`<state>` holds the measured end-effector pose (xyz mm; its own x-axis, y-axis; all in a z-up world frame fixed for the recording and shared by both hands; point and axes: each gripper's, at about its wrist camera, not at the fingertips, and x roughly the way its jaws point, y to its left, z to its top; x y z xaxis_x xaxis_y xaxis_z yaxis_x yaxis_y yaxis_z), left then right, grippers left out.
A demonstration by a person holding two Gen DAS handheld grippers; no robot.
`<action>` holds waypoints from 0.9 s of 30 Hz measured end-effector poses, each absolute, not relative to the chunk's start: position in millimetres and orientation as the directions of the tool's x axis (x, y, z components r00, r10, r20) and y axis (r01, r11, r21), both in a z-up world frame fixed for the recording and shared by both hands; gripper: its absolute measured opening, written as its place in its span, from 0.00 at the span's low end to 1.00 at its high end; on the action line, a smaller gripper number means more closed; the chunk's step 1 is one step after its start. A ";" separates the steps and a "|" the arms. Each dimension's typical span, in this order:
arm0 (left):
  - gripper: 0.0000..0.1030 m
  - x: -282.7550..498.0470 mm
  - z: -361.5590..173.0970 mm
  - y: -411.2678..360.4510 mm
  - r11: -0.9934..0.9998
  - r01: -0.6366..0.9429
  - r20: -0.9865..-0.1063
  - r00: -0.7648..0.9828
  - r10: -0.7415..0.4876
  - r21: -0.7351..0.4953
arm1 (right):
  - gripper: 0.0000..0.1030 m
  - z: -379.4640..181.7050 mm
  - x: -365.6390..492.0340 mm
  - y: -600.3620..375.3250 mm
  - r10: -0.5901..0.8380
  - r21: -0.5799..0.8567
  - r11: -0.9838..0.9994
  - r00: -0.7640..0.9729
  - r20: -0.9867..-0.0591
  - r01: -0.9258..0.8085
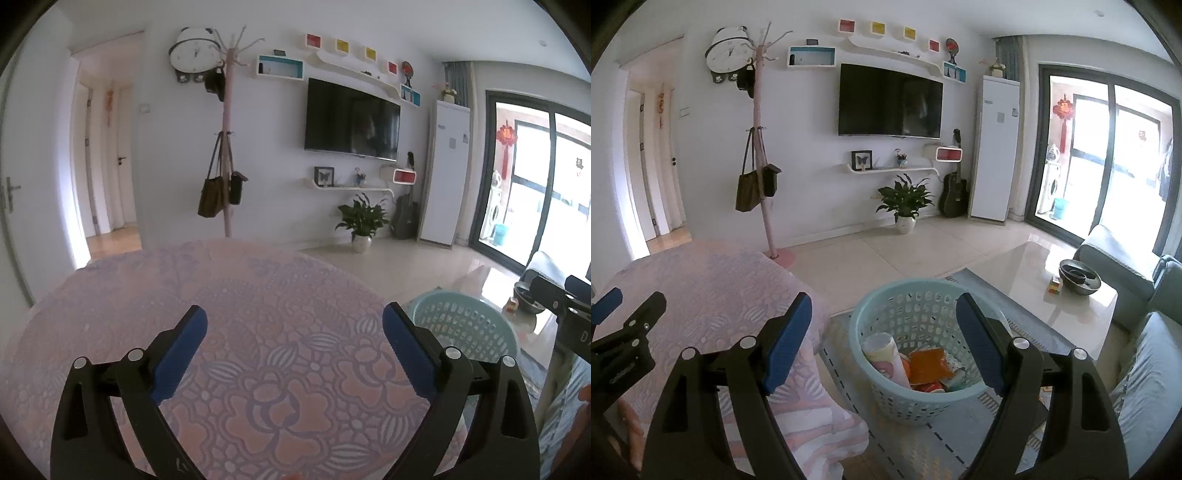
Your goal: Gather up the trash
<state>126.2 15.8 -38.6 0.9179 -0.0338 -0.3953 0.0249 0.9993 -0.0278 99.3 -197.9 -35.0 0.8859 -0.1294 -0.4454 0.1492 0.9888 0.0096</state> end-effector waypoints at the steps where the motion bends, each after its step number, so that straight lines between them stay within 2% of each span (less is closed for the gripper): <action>1: 0.90 126.4 -39.0 15.3 0.999 0.023 -0.396 0.918 -0.031 -0.023 | 0.74 -35.4 99.9 -197.8 -0.127 0.011 0.989 0.886 -0.446 0.147; 27: 0.92 125.7 -38.7 13.9 1.000 0.025 -0.404 0.914 -0.030 -0.016 | 0.75 -41.3 110.8 -190.1 -0.110 0.003 0.992 0.878 -0.466 0.126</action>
